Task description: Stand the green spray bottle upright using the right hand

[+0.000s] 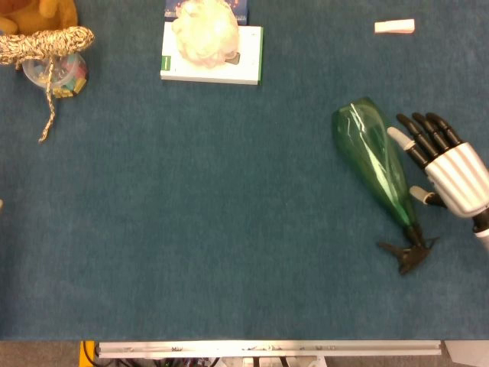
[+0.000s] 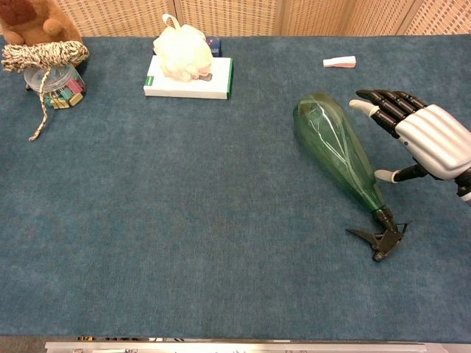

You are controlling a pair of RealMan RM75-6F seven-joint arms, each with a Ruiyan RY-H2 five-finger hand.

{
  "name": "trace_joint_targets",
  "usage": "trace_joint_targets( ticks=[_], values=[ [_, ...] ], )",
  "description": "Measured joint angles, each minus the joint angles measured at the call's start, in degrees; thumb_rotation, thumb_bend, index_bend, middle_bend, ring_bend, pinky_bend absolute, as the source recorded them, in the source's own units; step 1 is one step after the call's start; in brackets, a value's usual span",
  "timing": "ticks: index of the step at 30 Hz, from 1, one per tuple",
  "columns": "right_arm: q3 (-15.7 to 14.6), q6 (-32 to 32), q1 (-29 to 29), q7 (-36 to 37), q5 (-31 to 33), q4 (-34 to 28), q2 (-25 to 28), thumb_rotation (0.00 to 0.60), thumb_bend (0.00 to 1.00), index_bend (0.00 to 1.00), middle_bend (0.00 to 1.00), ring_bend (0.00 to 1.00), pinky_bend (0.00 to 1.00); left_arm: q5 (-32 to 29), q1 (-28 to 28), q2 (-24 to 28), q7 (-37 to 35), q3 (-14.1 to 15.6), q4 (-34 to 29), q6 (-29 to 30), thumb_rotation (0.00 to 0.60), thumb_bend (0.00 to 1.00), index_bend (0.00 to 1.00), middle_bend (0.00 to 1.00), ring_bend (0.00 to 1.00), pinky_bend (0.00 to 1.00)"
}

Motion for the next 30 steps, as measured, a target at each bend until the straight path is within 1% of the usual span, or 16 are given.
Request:
trace_joint_targets(
  ticks=[6, 12, 22, 30],
  values=[
    [-0.3, 0.4, 0.5, 4.0, -0.4, 1.5, -2.0, 0.600, 0.00, 0.00, 0.00, 0.00, 0.11, 0.0, 0.2, 0.2, -0.3, -0.1, -0.1, 0.4, 0.600, 0.03, 0.39, 0.31, 0.19, 0.37],
    [-0.5, 0.9, 0.6, 5.8, -0.4, 2.0, -3.2, 0.600, 0.00, 0.00, 0.00, 0.00, 0.11, 0.4, 0.4, 0.4, -0.3, -0.1, -0.4, 1.0, 0.600, 0.03, 0.39, 0.31, 0.19, 0.37],
    [-1.5, 2.0, 0.5, 6.7, -1.5, 0.6, -3.7, 0.600, 0.00, 0.00, 0.00, 0.00, 0.11, 0.4, 0.5, 0.4, -0.1, -0.2, -0.4, 1.0, 0.600, 0.03, 0.39, 0.31, 0.19, 0.37],
    [-1.6, 2.6, 0.8, 7.1, -1.9, -0.2, -4.2, 0.600, 0.00, 0.00, 0.00, 0.00, 0.11, 0.3, 0.6, 0.5, -0.3, -0.4, -0.5, 1.3, 0.600, 0.03, 0.39, 0.31, 0.19, 0.37]
  ],
)
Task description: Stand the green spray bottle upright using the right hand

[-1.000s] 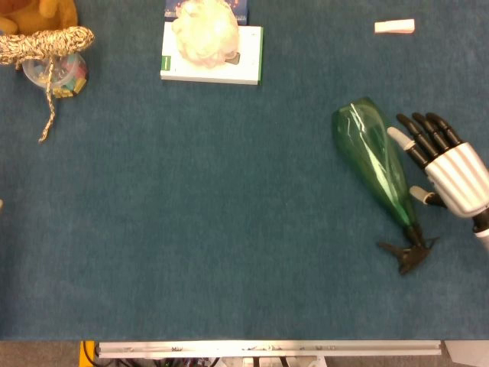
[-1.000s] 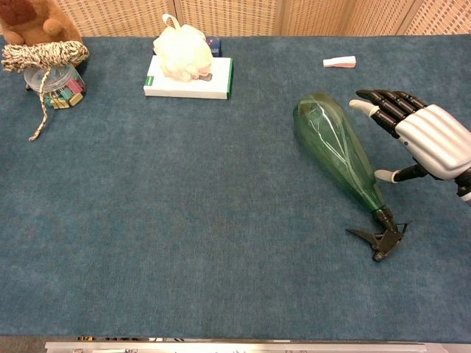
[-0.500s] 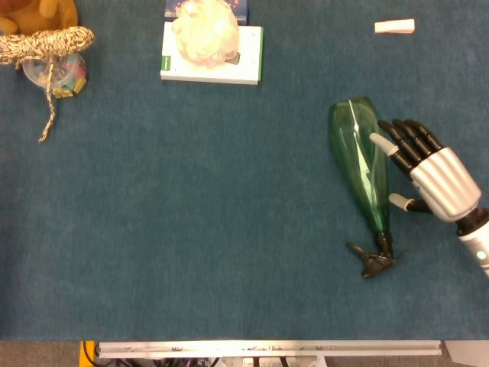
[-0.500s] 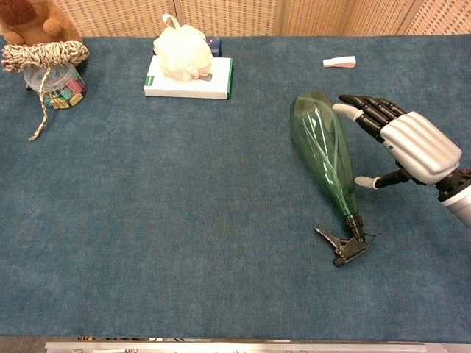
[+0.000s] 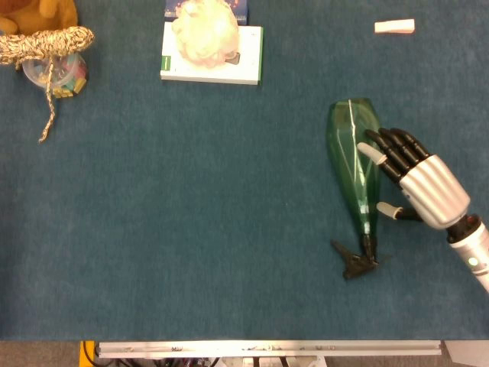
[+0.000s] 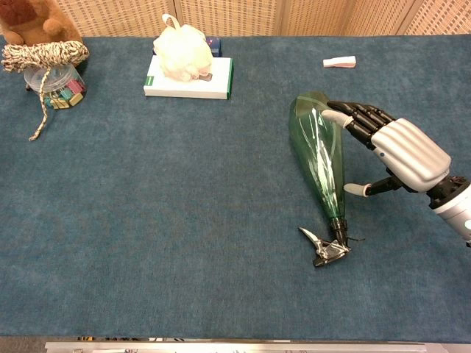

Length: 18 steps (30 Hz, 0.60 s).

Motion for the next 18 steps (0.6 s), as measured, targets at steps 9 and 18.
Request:
trace_joint_targets(
  ticks=[9, 18],
  values=[
    [0.0, 0.3, 0.6, 0.5, -0.5, -0.8, -0.9, 0.600, 0.00, 0.00, 0.00, 0.00, 0.11, -0.4, 0.5, 0.4, -0.8, -0.6, -0.2, 1.2, 0.600, 0.03, 0.40, 0.31, 0.19, 0.38],
    [-1.1, 1.8, -0.4, -1.4, -1.2, -3.3, 1.6, 0.600, 0.00, 0.00, 0.00, 0.00, 0.11, -0.8, 0.6, 0.7, -0.6, -0.8, -0.5, 0.8, 0.600, 0.03, 0.40, 0.31, 0.19, 0.38]
  ],
)
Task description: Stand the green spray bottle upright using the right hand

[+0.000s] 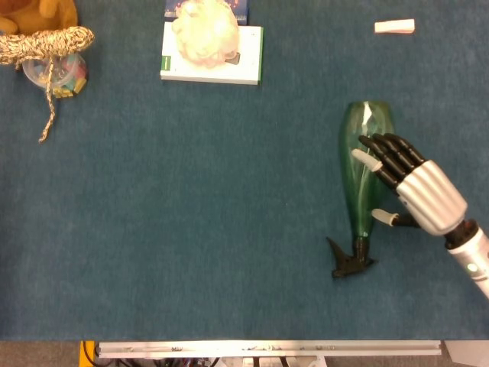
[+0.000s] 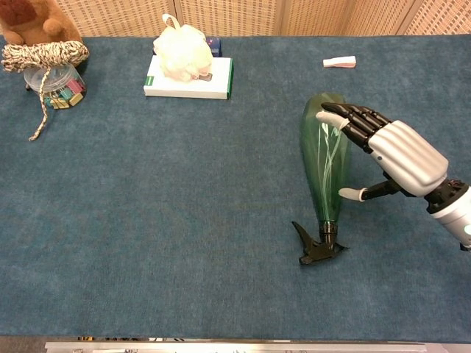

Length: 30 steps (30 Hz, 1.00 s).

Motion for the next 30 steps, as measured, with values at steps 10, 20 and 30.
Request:
trace_joint_targets(
  ticks=[10, 20, 30],
  values=[
    [-1.2, 1.1, -1.3, -8.3, -1.0, -13.8, 10.6, 0.600, 0.01, 0.00, 0.00, 0.00, 0.11, 0.3, -0.1, -0.1, 1.0, 0.2, -0.3, -0.3, 0.600, 0.03, 0.40, 0.31, 0.19, 0.38],
    [2.7, -2.1, 0.2, -20.1, 1.4, -31.4, 25.4, 0.600, 0.72, 0.14, 0.13, 0.01, 0.15, 0.3, -0.2, -0.2, 1.5, 0.3, -0.4, -0.6, 0.600, 0.03, 0.40, 0.31, 0.19, 0.38],
    [10.1, -15.5, 7.1, -30.0, 8.4, -41.8, 31.1, 0.600, 1.00, 0.31, 0.27, 0.13, 0.17, -0.5, -0.3, 0.0, 1.4, 0.1, -0.3, -1.1, 0.600, 0.03, 0.40, 0.31, 0.19, 0.38]
  ],
)
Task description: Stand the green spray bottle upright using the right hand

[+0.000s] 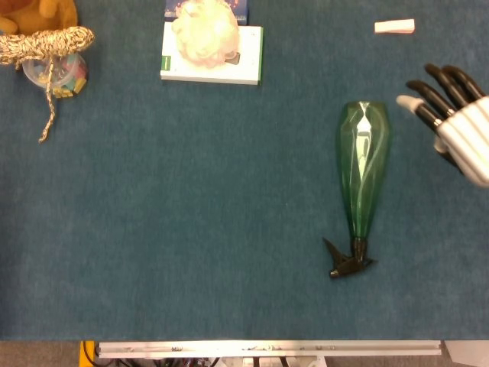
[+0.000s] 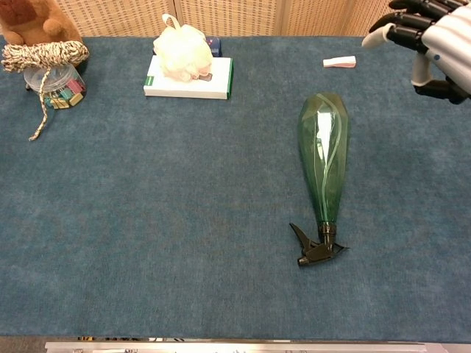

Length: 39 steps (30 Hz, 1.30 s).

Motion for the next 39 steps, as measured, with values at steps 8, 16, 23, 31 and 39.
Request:
trace_joint_targets(
  ticks=[8, 16, 23, 31, 39],
  values=[
    [4.4, -8.1, 6.5, -2.9, 3.8, -1.3, -0.8, 0.600, 1.00, 0.37, 0.36, 0.21, 0.19, 0.0, 0.1, 0.3, -0.7, 0.0, 0.1, 0.0, 0.600, 0.03, 0.40, 0.31, 0.19, 0.38],
    [6.1, -14.1, 10.1, -4.0, 8.0, 1.7, -4.0, 0.600, 1.00, 0.45, 0.39, 0.24, 0.29, 0.4, 0.4, 0.7, -1.2, -0.1, -0.2, 0.9, 0.600, 0.03, 0.40, 0.31, 0.19, 0.38],
    [6.2, -19.7, 12.3, -5.7, 12.4, 4.0, -6.0, 0.600, 1.00, 0.45, 0.39, 0.24, 0.29, 0.3, 0.7, 1.0, -1.6, -0.3, -0.4, 1.4, 0.600, 0.03, 0.40, 0.31, 0.19, 0.38],
    [6.0, -24.5, 14.9, -6.6, 16.9, 5.5, -7.8, 0.600, 1.00, 0.45, 0.39, 0.24, 0.29, 0.5, 0.9, 1.3, -2.1, -0.5, -0.5, 1.9, 0.600, 0.03, 0.40, 0.31, 0.19, 0.38],
    [5.6, -28.0, 16.8, -7.6, 20.0, 8.0, -9.9, 0.600, 1.00, 0.45, 0.39, 0.25, 0.31, 0.6, 1.3, 1.5, -2.4, -0.6, -0.7, 2.6, 0.600, 0.03, 0.40, 0.31, 0.19, 0.38]
  ],
)
